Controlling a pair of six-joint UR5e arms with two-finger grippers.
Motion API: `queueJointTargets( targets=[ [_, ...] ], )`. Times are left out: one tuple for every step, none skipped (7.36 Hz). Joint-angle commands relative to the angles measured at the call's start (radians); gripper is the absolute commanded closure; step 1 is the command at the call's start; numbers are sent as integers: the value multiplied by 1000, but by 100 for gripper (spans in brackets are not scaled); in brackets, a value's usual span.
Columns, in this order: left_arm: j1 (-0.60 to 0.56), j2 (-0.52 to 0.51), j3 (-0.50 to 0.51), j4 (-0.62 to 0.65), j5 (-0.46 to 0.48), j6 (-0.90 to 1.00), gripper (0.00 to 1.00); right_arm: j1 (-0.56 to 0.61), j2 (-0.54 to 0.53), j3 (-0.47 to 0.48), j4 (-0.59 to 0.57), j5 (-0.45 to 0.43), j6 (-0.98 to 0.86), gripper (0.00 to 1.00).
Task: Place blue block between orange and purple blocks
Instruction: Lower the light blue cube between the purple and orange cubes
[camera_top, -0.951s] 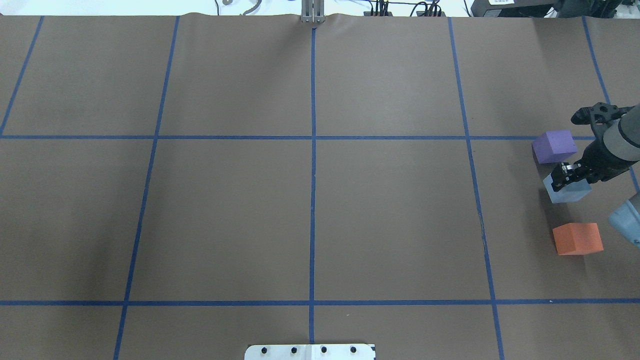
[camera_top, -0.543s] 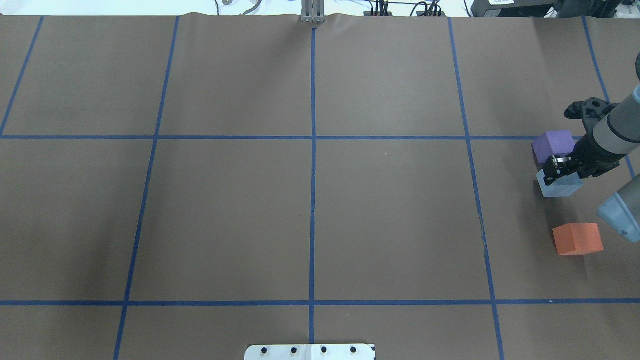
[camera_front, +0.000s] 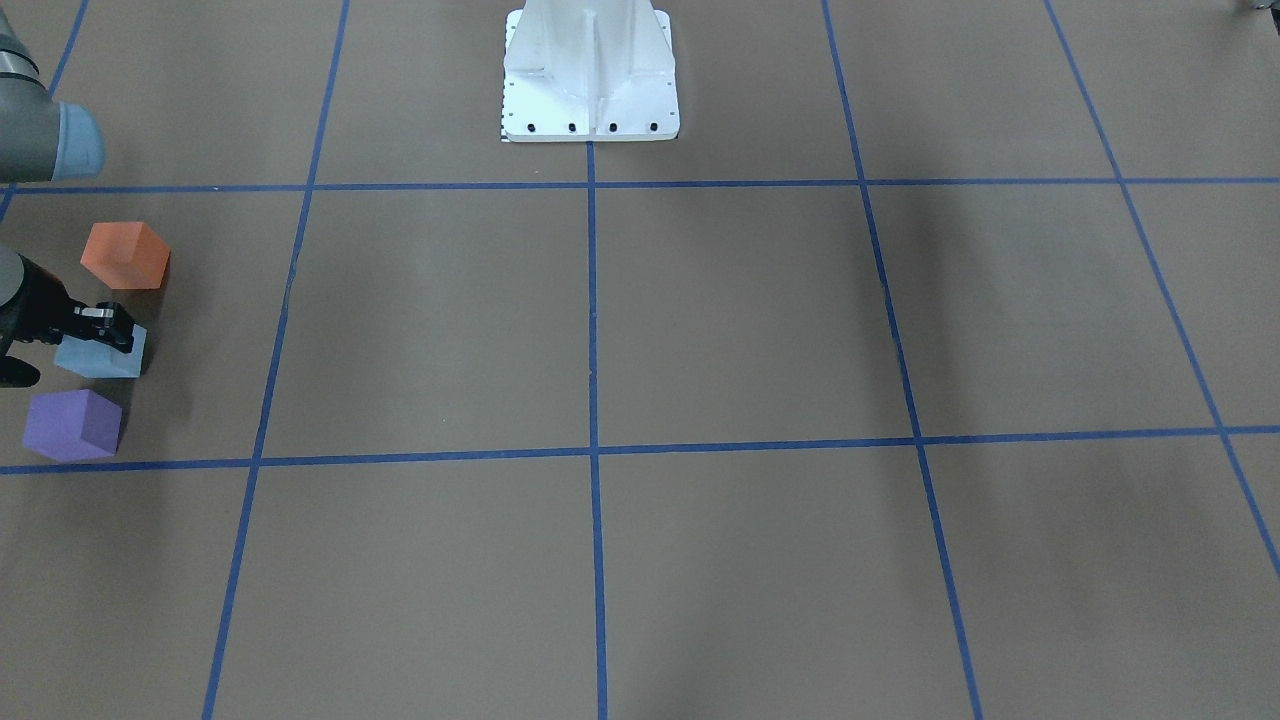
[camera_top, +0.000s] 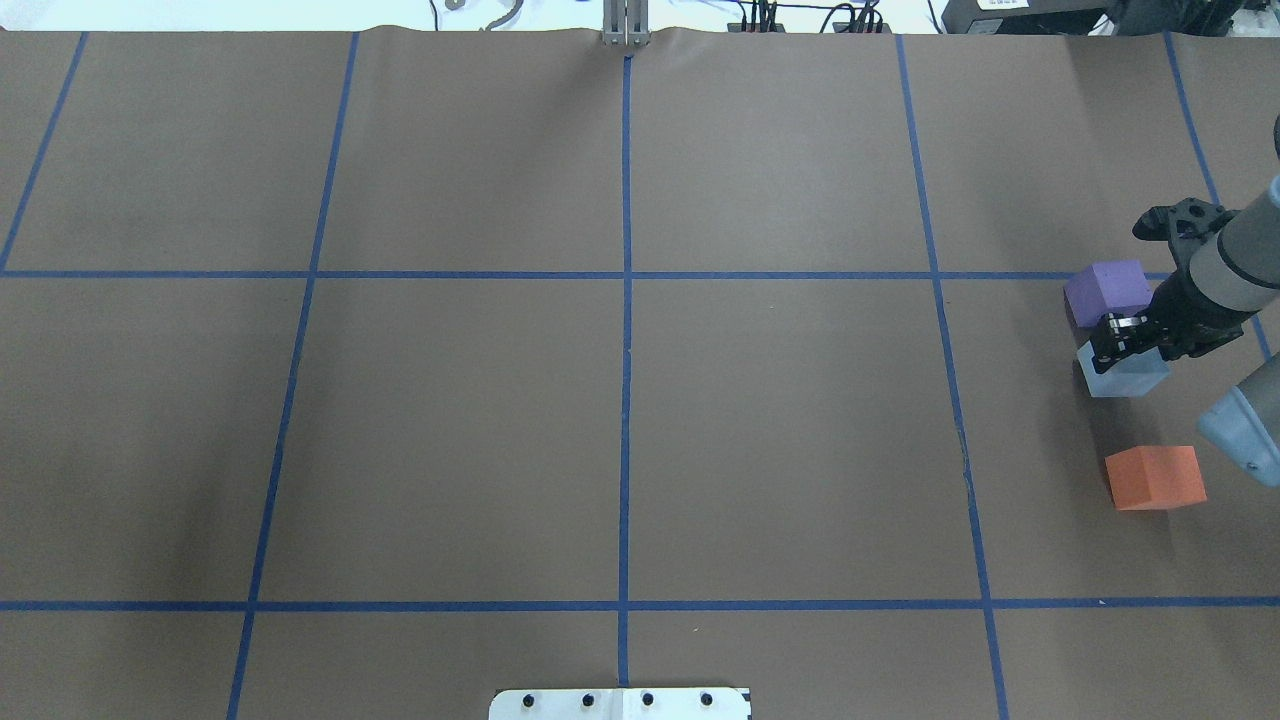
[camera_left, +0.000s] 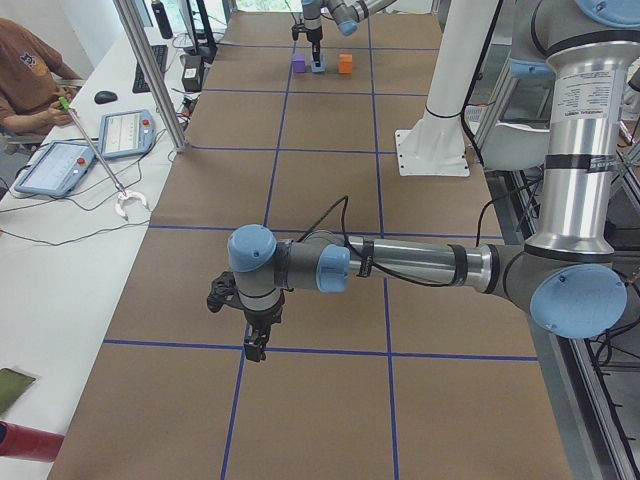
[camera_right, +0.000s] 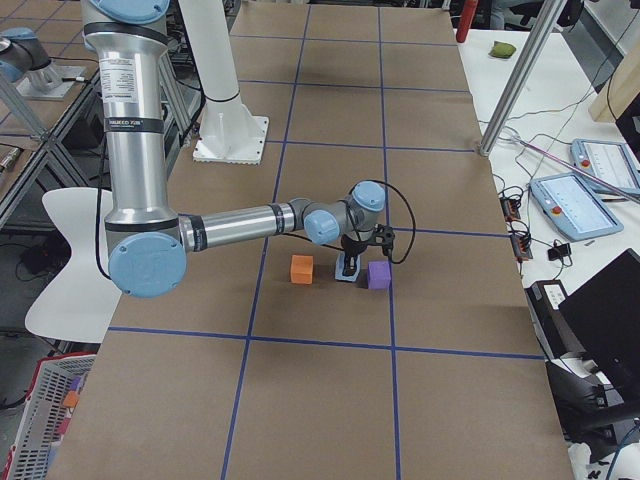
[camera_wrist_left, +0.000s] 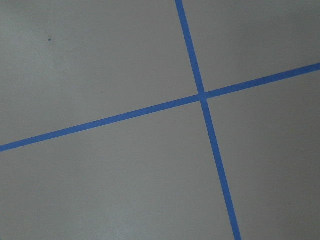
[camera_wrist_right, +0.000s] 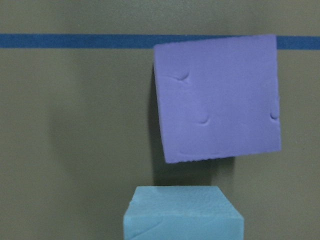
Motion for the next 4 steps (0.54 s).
queueJointTargets(
  targets=[
    [0, 4, 0, -2, 0, 0, 0, 1, -14, 6, 3, 2, 0, 62],
    [0, 4, 0, -2, 0, 0, 0, 1, -19, 11, 3, 2, -1, 30],
    [0, 4, 0, -2, 0, 0, 0, 1, -35, 22, 3, 1, -1, 1],
    [0, 3, 0, -2, 0, 0, 0, 1, -43, 34, 3, 2, -1, 1]
  ],
)
